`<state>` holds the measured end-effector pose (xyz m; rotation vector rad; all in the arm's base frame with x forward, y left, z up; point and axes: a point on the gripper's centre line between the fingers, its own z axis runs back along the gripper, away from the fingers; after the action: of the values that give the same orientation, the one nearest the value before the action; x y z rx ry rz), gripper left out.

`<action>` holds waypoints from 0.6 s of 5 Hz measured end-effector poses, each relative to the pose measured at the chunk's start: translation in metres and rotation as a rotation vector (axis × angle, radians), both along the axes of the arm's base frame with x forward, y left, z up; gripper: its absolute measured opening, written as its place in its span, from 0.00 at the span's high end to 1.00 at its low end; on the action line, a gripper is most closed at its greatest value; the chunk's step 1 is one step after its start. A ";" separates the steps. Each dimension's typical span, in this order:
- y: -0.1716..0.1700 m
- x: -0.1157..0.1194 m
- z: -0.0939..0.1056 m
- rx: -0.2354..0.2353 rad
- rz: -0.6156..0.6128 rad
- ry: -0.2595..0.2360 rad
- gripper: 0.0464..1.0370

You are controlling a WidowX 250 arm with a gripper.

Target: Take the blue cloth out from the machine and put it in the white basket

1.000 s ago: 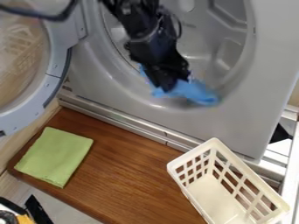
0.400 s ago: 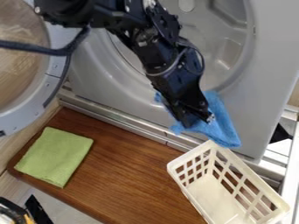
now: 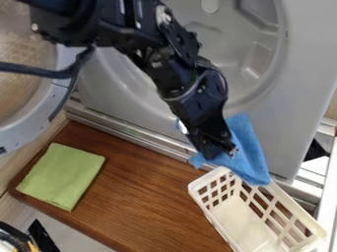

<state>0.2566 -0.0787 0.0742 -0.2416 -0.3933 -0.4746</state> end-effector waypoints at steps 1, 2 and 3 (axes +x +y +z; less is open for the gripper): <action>-0.008 -0.010 -0.019 0.000 -0.044 0.067 0.96; -0.022 -0.017 -0.040 0.001 -0.109 0.127 0.96; -0.033 -0.016 -0.053 0.017 -0.157 0.147 0.96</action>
<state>0.2402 -0.1116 0.0209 -0.2903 -0.2271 -0.6103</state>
